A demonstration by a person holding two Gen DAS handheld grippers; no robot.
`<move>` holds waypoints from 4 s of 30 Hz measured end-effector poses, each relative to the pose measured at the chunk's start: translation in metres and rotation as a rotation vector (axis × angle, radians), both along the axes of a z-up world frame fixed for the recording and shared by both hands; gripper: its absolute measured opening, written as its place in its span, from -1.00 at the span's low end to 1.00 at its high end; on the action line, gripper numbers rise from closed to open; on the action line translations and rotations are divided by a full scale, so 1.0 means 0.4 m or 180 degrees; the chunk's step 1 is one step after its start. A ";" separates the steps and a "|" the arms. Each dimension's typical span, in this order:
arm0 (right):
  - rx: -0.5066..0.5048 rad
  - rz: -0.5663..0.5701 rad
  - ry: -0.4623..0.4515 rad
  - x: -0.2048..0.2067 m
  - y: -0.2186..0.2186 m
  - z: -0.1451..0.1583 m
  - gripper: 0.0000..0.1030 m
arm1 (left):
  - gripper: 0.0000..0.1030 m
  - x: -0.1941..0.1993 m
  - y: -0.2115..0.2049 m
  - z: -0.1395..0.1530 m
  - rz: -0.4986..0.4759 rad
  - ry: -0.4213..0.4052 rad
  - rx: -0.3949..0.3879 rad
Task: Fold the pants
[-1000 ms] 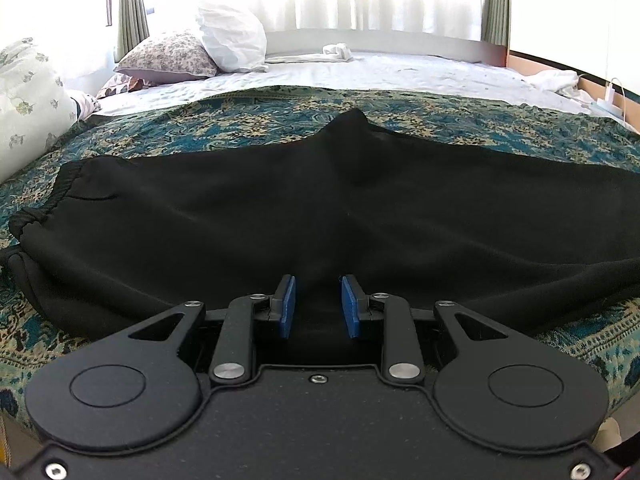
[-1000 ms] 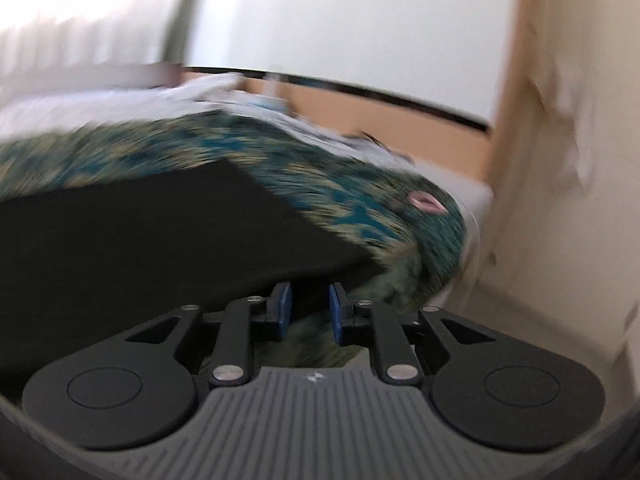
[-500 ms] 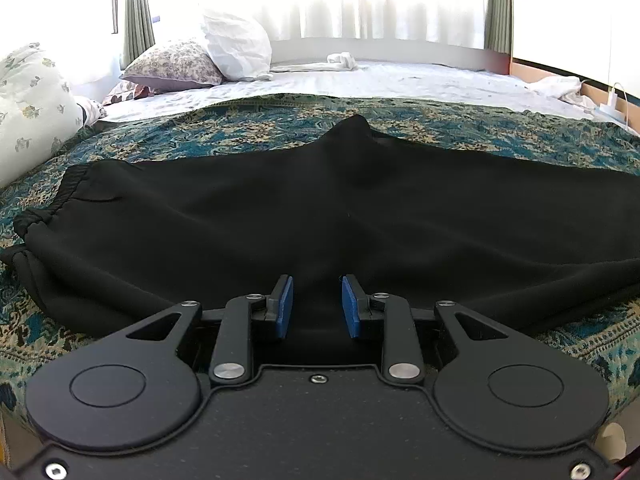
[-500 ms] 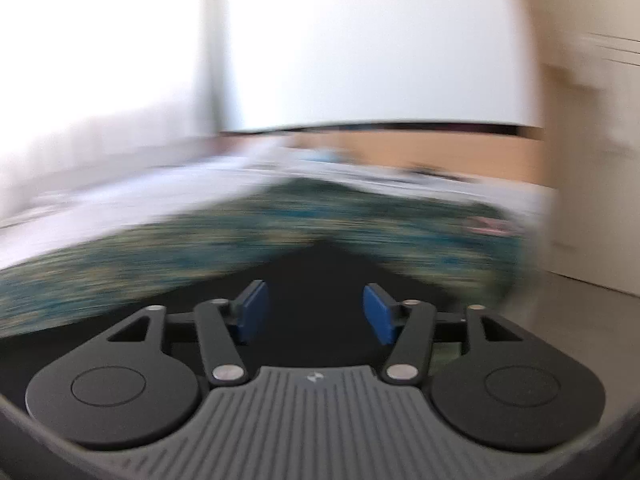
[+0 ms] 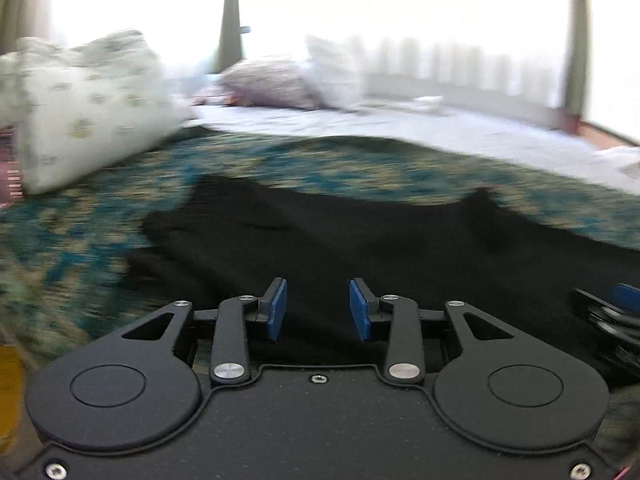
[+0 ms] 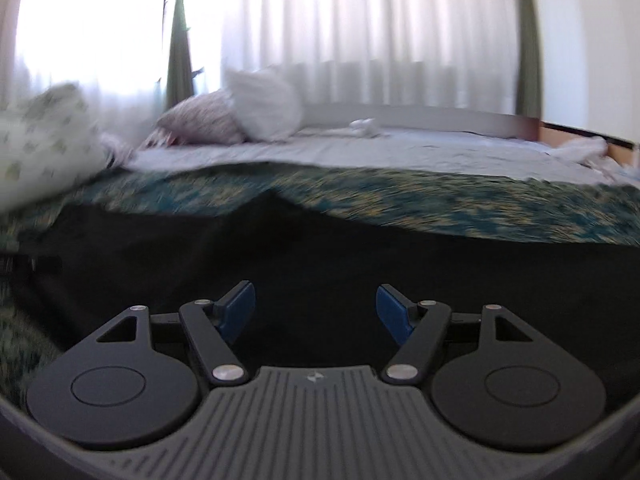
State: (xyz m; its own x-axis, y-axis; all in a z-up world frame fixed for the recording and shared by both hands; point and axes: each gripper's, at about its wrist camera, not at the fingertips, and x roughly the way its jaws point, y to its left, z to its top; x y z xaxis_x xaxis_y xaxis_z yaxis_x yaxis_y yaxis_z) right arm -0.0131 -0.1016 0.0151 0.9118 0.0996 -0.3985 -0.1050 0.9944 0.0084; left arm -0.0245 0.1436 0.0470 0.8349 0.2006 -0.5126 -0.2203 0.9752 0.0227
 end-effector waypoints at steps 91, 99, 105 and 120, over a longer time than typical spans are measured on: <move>-0.0060 0.0112 0.0196 0.027 0.110 -0.060 0.56 | -0.53 0.278 -0.171 0.132 -0.0989 0.0461 -0.0242; 0.0047 0.0081 0.0138 0.016 0.102 -0.089 0.56 | -0.73 0.483 -0.350 0.006 -0.1273 0.1173 0.0031; 0.0099 0.0101 0.0119 0.005 0.098 -0.094 0.56 | -0.73 0.593 -0.381 -0.016 -0.1106 0.1148 0.0005; 0.0100 0.0365 -0.0051 -0.066 0.069 -0.057 0.67 | -0.50 0.625 -0.406 0.015 -0.1080 0.0996 0.0132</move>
